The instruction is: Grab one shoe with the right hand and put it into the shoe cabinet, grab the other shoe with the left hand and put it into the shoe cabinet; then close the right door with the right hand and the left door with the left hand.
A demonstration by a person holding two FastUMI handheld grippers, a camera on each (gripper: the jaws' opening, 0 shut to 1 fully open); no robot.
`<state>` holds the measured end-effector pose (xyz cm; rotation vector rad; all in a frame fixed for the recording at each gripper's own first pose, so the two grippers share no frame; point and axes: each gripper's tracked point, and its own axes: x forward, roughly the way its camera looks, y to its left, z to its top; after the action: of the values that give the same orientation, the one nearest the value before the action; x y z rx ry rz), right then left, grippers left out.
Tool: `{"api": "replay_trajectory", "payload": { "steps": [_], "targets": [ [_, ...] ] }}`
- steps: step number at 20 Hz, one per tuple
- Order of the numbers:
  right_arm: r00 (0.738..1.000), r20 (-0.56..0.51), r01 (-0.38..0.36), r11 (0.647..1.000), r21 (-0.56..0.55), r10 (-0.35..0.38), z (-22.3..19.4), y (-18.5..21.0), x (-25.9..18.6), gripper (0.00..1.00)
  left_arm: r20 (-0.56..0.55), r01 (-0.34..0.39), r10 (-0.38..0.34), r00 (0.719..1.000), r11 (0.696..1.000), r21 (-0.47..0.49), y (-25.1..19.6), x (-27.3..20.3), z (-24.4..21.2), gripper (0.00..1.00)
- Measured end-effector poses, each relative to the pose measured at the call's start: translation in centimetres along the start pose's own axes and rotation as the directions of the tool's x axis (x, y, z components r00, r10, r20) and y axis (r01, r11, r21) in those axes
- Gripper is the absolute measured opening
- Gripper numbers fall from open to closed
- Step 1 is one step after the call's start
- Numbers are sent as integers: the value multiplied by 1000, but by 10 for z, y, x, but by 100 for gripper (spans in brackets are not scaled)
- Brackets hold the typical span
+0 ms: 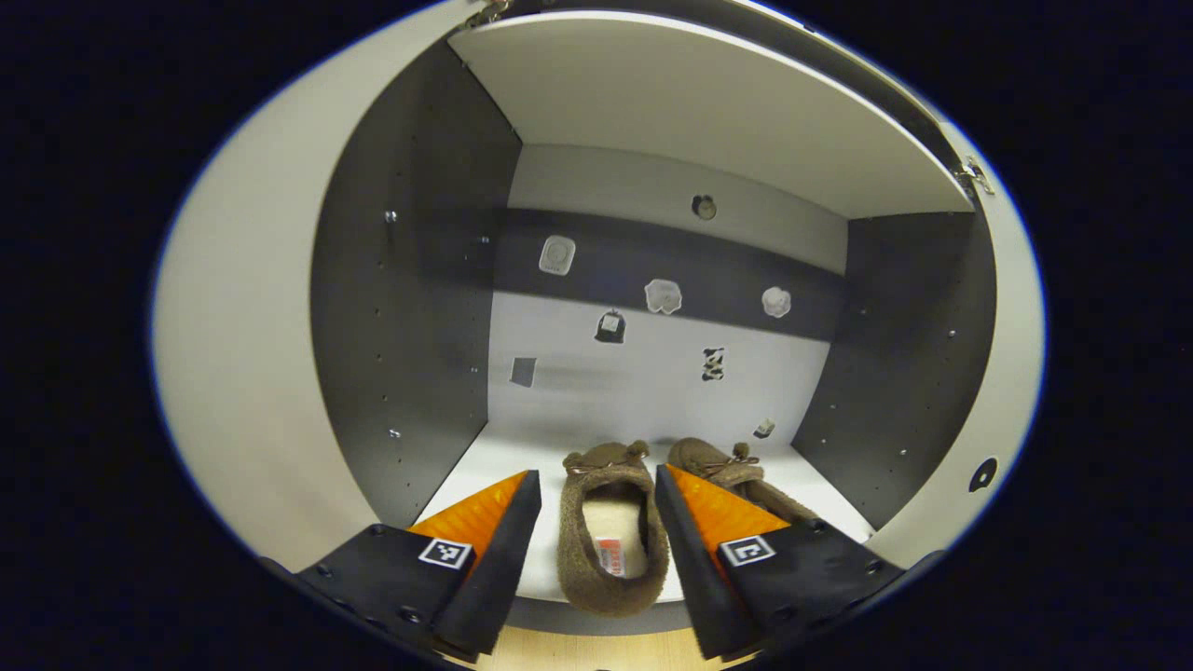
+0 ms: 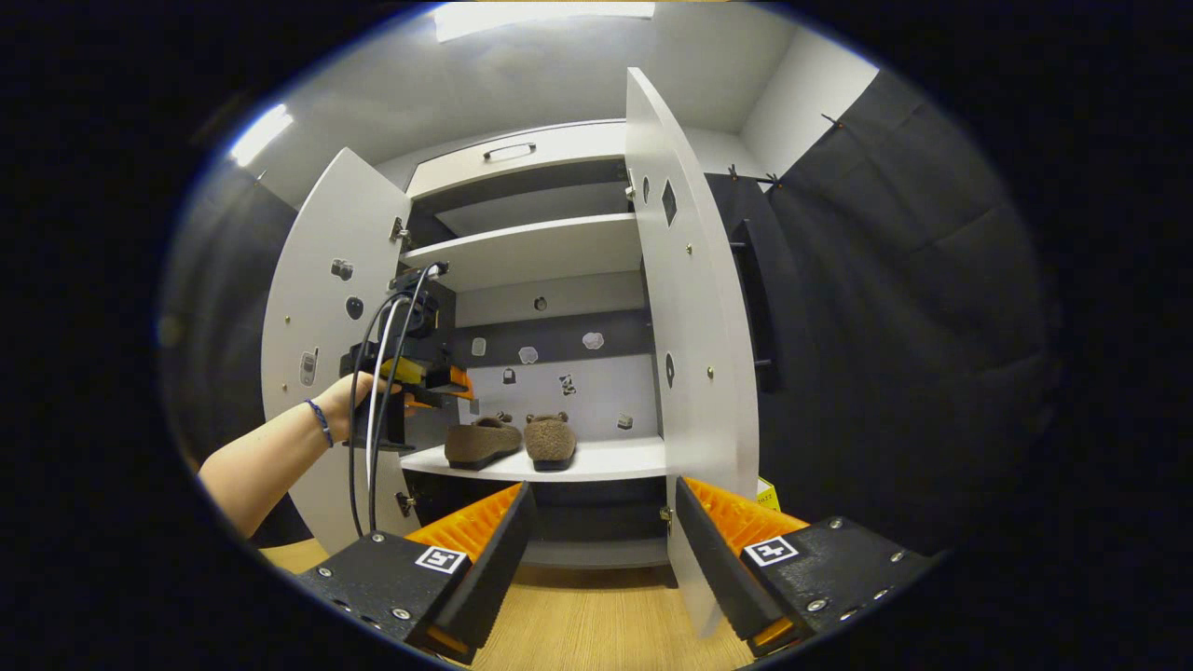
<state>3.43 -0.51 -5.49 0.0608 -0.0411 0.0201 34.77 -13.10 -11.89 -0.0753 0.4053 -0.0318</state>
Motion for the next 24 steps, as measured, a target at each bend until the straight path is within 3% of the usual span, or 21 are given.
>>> {"api": "replay_trajectory", "payload": {
  "steps": [2, 6, 8, 9, 10, 11, 19, 22, 23, 24],
  "targets": [
    [1000, 11, 9, 1000, -13, -9, 6, -1, -5, 92, 87, 10, -12, 996, 1000, 26, -6, -37, 25, 99],
    [999, 37, 32, 999, -41, -30, 19, -8, -25, 92, 202, 40, -52, 978, 997, 63, -21, -112, 47, 94],
    [998, 45, 48, 998, -48, -46, 22, -15, -35, 92, 245, 54, -73, 967, 995, 84, -24, -152, 50, 94],
    [997, 48, 56, 997, -51, -54, 23, -21, -41, 92, 270, 53, -77, 960, 994, 93, -23, -169, 53, 99],
    [997, 51, 65, 996, -55, -62, 26, -26, -45, 93, 292, 60, -87, 952, 993, 101, -23, -187, 55, 94],
    [996, 52, 79, 995, -60, -76, 28, -35, -49, 92, 308, 69, -99, 946, 992, 109, -22, -205, 55, 96],
    [975, 29, 221, 972, -78, -219, 30, -125, -54, 92, 312, 129, -154, 938, 987, 101, 7, -298, 30, 96],
    [965, 8, 261, 963, -61, -261, 22, -154, -41, 92, 320, 107, -140, 937, 987, 118, 27, -321, 22, 94],
    [962, -3, 273, 960, -57, -273, 17, -163, -35, 93, 325, 96, -132, 936, 988, 125, 34, -329, 20, 99],
    [959, -16, 281, 958, -52, -282, 12, -168, -29, 93, 327, 95, -132, 936, 987, 127, 39, -334, 18, 94]
  ]
}}
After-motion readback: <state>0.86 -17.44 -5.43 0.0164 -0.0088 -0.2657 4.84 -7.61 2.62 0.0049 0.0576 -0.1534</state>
